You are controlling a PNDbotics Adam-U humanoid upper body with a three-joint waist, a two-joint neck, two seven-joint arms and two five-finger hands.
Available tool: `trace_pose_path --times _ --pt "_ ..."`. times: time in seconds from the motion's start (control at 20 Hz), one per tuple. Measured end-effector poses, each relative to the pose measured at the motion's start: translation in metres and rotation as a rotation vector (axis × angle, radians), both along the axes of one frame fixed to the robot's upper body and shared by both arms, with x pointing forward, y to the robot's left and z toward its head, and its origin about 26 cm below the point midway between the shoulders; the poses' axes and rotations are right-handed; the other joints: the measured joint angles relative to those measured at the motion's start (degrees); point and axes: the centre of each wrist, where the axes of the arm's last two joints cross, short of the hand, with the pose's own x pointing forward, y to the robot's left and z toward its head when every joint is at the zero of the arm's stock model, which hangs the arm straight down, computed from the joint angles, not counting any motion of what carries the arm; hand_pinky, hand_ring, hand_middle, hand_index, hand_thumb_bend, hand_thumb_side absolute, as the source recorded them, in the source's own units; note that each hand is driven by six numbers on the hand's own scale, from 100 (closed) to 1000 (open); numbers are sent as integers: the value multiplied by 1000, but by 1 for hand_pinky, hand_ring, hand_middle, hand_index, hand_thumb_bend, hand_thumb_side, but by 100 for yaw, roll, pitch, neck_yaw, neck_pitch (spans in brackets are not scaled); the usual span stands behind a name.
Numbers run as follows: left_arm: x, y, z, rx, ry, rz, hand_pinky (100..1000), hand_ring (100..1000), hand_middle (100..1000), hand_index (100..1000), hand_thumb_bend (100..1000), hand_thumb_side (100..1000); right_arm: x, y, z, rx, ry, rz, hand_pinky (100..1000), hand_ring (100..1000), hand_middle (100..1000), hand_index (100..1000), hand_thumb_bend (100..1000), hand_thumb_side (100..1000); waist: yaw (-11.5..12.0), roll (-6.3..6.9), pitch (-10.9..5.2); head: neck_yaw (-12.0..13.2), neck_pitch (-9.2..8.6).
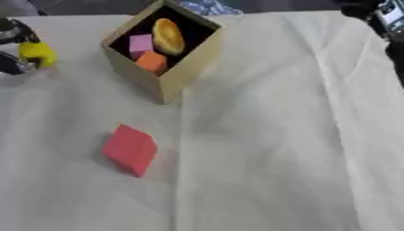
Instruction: Pick up objects on the table and place them in the box.
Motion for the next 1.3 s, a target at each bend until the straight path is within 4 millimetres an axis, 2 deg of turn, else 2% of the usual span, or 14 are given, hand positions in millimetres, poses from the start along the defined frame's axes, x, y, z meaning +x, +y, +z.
trace_pose_path --times 0.1,0.3,0.5,0.65,0.7,0.8,0.9,1.0,1.1,1.3 --pt "1 -18 16 -18 -52 -75 769 654 609 680 100 189 0 0 0 0 0 0 888 862 685 846 100 713 3 3 -41 -13 5" --pt "1 -65 41 -47 -108 -265 771 651 608 681 100 196 0 0 0 -4 -1 4 888 862 685 847 100 715 -6 1 -76 -16 44" --pt "-2 -113 55 -53 -112 -429 771 649 608 685 100 200 0 1 0 -8 1 8 888 862 685 846 100 715 -52 5 -89 -7 49" --pt "-3 -136 57 -59 -100 -486 771 652 614 691 100 211 0 1 0 -10 2 10 888 862 684 846 100 716 -78 21 -92 15 49" --pt "-3 -141 55 -60 -92 -491 771 652 614 692 100 214 0 1 0 -10 3 11 888 862 684 846 100 716 -86 27 -92 21 49" --pt "-2 -146 52 -56 -77 -491 788 696 665 791 196 313 0 2 0 -11 5 12 888 862 684 846 100 717 -94 39 -92 33 49" --pt "1 -148 47 -45 -59 -475 826 773 763 876 329 500 0 2 0 -11 5 13 888 862 684 846 100 718 -104 39 -92 34 49" --pt "3 -147 43 -22 -45 -448 845 807 808 915 439 580 0 2 0 -10 5 14 888 862 684 846 100 718 -105 39 -92 35 49" --pt "6 -146 38 -1 -35 -425 854 822 826 933 501 593 0 3 -1 -7 5 15 888 862 684 846 100 718 -104 37 -92 37 49" --pt "9 -146 31 35 -28 -408 850 813 813 927 511 577 1 3 0 -5 4 17 888 862 684 846 100 718 -95 12 -92 40 49"
